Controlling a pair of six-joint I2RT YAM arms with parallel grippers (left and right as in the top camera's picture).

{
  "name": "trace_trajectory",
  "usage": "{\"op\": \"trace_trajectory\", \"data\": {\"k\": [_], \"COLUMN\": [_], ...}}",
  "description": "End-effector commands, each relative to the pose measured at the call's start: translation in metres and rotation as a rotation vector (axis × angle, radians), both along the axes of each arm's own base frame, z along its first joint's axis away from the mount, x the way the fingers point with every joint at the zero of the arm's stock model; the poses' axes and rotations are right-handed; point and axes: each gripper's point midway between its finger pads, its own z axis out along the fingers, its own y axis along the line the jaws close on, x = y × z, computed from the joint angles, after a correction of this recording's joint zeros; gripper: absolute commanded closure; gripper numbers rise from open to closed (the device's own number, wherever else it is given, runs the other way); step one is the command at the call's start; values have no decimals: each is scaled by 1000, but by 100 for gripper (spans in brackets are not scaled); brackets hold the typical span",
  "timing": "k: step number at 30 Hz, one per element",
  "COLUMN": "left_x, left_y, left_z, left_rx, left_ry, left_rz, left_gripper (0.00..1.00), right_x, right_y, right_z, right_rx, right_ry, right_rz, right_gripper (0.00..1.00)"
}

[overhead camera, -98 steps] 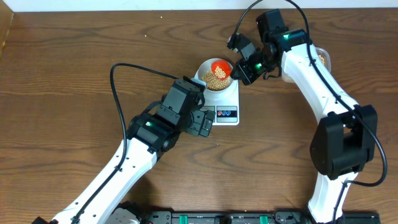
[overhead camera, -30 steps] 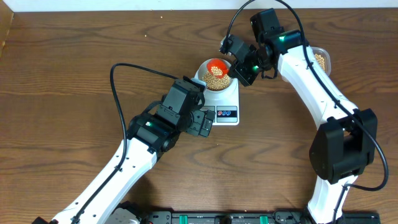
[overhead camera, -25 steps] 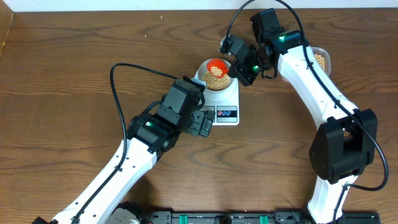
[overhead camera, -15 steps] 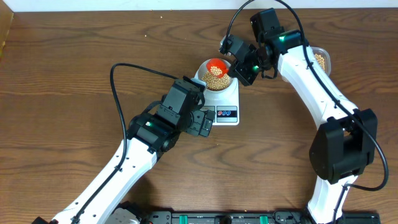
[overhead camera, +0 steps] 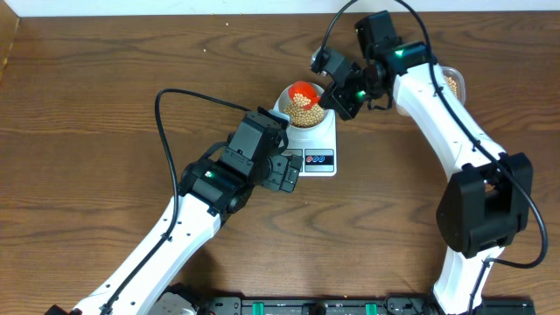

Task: Scoop item into bowl and weigh 50g on scale
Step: 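Move the red scoop back right into the soybean tub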

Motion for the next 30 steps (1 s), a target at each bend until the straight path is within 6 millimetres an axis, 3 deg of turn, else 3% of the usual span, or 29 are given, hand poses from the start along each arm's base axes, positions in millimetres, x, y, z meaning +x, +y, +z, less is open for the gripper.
{"op": "trace_trajectory", "data": {"k": [1,5,17,30], "left_x": [1,1,1,1], "left_y": [0,0,0,0], "left_z": [2,2,2,2], "left_rx": [4,4,4,4], "left_ry": [-8,-8,-8,-8], "left_rz": [-7,-7,-7,-7], "left_gripper": [0,0,0,0], "right_x": [1,3,18,25], "right_y": [-3,-17,-103,-207], "right_z": [38,55,91,85], "right_rx": [194,329,595,600], "right_ry": [31,68,111,102], "right_rz": [-14,-22,-154,-397], "right_gripper": [99,99,99,99]}}
